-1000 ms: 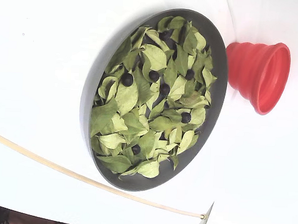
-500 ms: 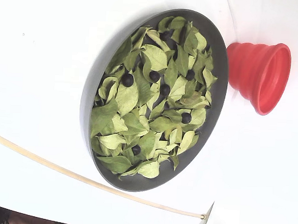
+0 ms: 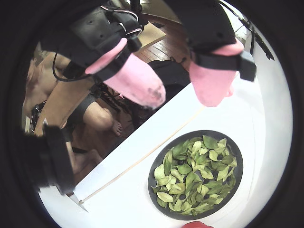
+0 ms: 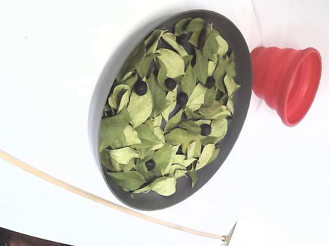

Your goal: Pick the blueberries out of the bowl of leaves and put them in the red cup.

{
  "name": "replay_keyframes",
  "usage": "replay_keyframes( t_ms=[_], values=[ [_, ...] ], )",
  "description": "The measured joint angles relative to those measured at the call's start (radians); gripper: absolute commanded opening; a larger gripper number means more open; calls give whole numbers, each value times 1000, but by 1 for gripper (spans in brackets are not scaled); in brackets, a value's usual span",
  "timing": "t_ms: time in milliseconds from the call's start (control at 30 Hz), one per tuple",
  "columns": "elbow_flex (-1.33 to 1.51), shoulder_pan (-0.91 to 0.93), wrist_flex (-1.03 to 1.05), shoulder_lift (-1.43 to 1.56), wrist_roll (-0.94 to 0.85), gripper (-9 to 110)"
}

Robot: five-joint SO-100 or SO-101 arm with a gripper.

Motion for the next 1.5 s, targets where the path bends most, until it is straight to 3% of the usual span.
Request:
replay_keyframes(
  t_ms=[567, 1500],
  values=[
    [147, 60, -133, -54, -225, 16],
    [350, 48, -407, -242, -431, 16]
  ],
)
